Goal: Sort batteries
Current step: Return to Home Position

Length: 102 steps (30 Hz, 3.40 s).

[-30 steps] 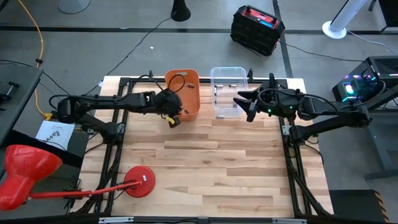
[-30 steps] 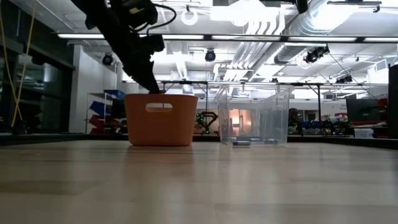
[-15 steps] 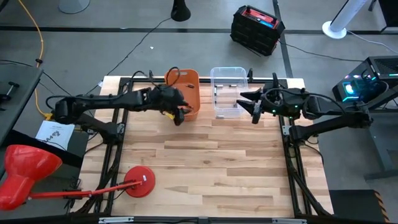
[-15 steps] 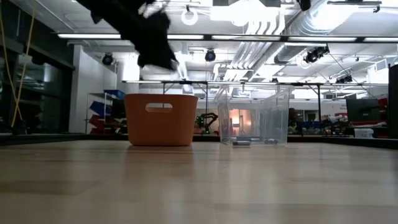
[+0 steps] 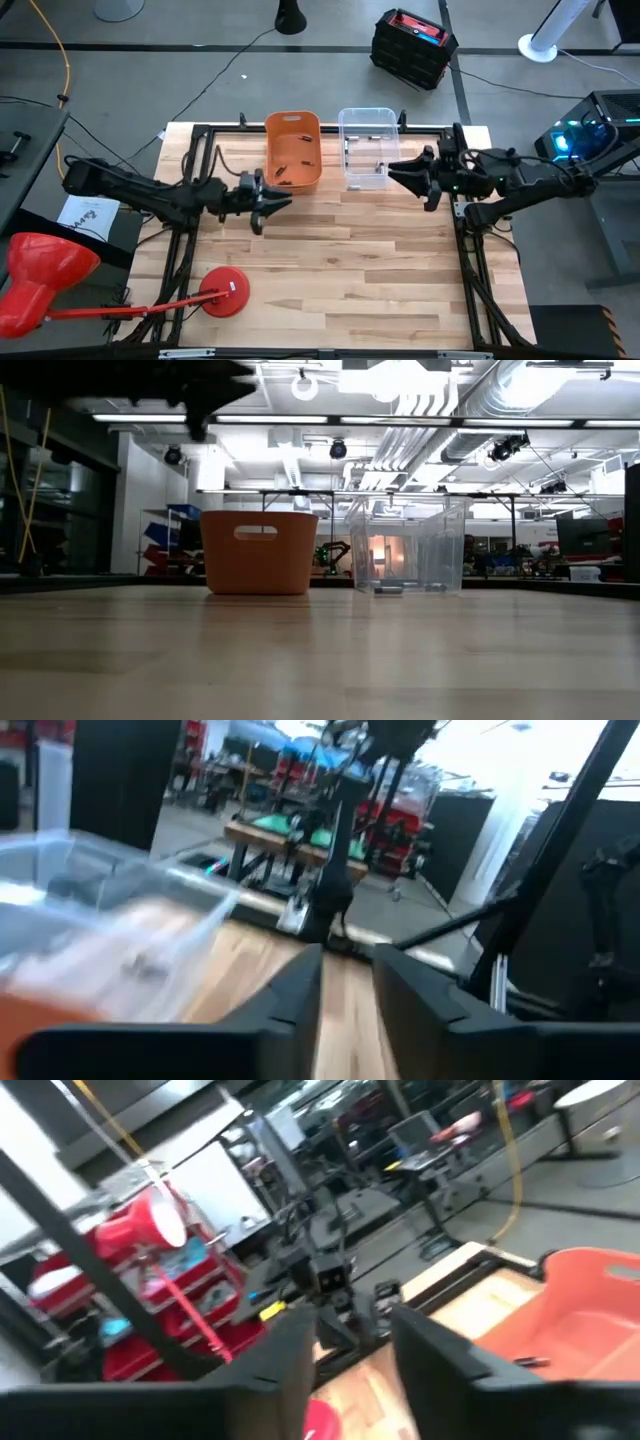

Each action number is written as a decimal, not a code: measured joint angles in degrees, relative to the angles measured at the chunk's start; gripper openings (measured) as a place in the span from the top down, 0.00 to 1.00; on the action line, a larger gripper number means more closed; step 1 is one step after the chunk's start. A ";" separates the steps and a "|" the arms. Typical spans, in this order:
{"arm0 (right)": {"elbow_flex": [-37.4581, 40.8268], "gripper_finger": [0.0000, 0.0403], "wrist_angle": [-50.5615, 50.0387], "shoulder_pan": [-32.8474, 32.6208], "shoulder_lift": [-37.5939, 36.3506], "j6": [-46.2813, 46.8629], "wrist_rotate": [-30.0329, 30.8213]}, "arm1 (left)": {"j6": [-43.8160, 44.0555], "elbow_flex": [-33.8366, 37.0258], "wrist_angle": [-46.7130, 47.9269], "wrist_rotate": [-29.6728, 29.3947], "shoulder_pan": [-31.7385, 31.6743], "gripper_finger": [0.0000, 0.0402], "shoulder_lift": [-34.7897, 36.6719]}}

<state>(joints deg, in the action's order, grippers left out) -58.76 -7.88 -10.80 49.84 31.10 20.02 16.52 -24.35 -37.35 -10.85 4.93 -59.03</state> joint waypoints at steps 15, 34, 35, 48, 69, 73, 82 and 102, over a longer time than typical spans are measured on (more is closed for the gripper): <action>0.01 1.00 -12.75 -9.60 -3.27 3.25 9.94 | 7.89 23.49 -2.10 -0.94 -2.08 1.00 21.93; 36.68 1.00 18.30 -7.13 -21.69 -5.18 -0.52 | 6.98 23.45 -1.46 0.41 -2.10 0.99 22.95; 39.41 1.00 23.29 -4.55 -23.16 -6.77 -4.44 | 6.98 23.44 -1.46 0.41 -2.10 0.99 22.95; 58.25 1.00 43.61 11.80 -28.13 -13.50 -27.22 | 6.90 23.44 -1.46 0.40 -2.10 0.99 22.95; 57.99 1.00 7.99 11.87 -27.62 -23.63 -20.49 | 6.88 23.40 -1.41 0.19 -2.12 0.99 22.93; 58.14 1.00 8.73 11.40 -35.34 -23.61 -20.16 | 6.87 23.40 -1.35 0.21 -2.12 0.99 22.98; 58.16 1.00 9.90 13.03 -49.86 -23.61 -20.20 | 6.87 23.62 14.72 0.19 -2.17 0.99 39.01; 58.19 1.00 9.22 16.04 -49.24 -23.61 -20.05 | 6.85 23.55 30.71 1.55 -2.39 0.99 58.82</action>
<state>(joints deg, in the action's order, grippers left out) -0.57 1.34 5.23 0.60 7.49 -0.03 23.38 -0.80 -6.64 -9.30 2.55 -0.20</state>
